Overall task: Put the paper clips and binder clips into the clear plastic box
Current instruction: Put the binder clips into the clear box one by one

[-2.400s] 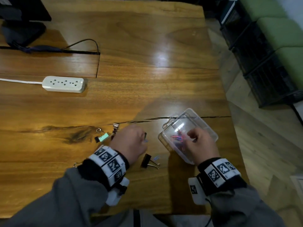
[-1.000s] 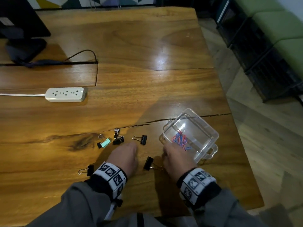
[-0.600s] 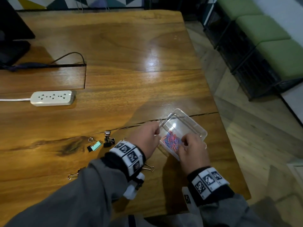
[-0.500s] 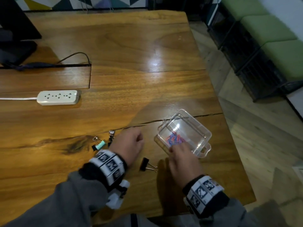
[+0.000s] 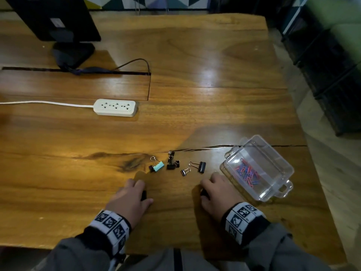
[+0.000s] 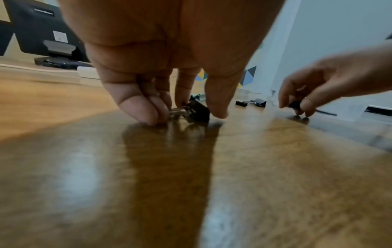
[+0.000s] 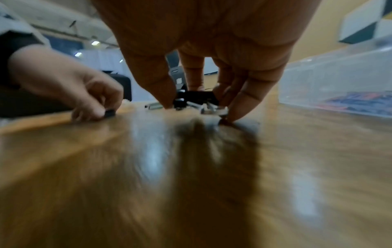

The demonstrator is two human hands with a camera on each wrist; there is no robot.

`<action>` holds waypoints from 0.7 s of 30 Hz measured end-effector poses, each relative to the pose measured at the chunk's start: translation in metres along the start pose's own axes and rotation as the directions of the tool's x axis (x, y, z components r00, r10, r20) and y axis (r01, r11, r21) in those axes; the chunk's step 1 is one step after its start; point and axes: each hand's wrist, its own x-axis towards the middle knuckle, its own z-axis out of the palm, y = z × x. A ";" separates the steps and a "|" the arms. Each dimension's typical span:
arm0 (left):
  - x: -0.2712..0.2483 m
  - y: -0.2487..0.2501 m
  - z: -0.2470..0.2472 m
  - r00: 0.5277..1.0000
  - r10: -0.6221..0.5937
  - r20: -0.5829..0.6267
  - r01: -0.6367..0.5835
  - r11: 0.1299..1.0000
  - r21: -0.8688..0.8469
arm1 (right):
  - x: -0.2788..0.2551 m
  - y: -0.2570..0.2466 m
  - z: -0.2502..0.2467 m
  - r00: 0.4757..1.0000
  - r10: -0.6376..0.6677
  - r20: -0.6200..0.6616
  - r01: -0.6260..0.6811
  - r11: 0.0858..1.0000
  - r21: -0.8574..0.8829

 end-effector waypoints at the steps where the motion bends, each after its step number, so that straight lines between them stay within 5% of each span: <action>1: 0.001 0.002 0.002 1.000 0.008 -0.012 -0.008 1.000 -0.020 | 0.001 -0.001 -0.003 0.998 0.060 -0.012 -0.058 0.994 0.097; 3: 0.002 0.004 0.003 0.999 0.029 -0.013 -0.030 0.998 -0.047 | 0.005 -0.001 -0.008 0.978 0.210 -0.005 -0.191 0.898 0.396; 5: 0.003 0.006 0.001 0.999 0.054 -0.003 -0.054 0.997 -0.051 | 0.012 -0.002 -0.012 0.939 0.342 0.038 -0.280 0.697 0.660; 8: 0.002 0.009 -0.004 0.996 0.085 0.003 -0.085 0.995 -0.051 | 0.021 -0.007 -0.018 0.891 0.442 0.100 -0.344 0.516 0.784; 10: 0.001 0.009 -0.004 0.996 0.093 -0.002 -0.093 0.994 -0.051 | 0.030 -0.013 -0.023 0.900 0.433 0.050 -0.328 0.598 0.731; 14: 0.001 0.005 0.003 0.993 0.115 -0.033 -0.117 0.990 -0.080 | 0.051 -0.019 -0.030 0.951 0.309 -0.019 -0.290 0.912 0.290; 17: 0.000 0.003 0.006 0.989 0.122 -0.083 -0.130 0.986 -0.101 | 0.064 -0.015 -0.025 0.960 0.272 0.064 -0.278 0.955 0.104; 21: 0.001 0.002 0.006 0.982 0.138 -0.128 -0.149 0.986 -0.080 | 0.070 -0.009 -0.019 0.953 0.297 0.057 -0.302 0.948 0.102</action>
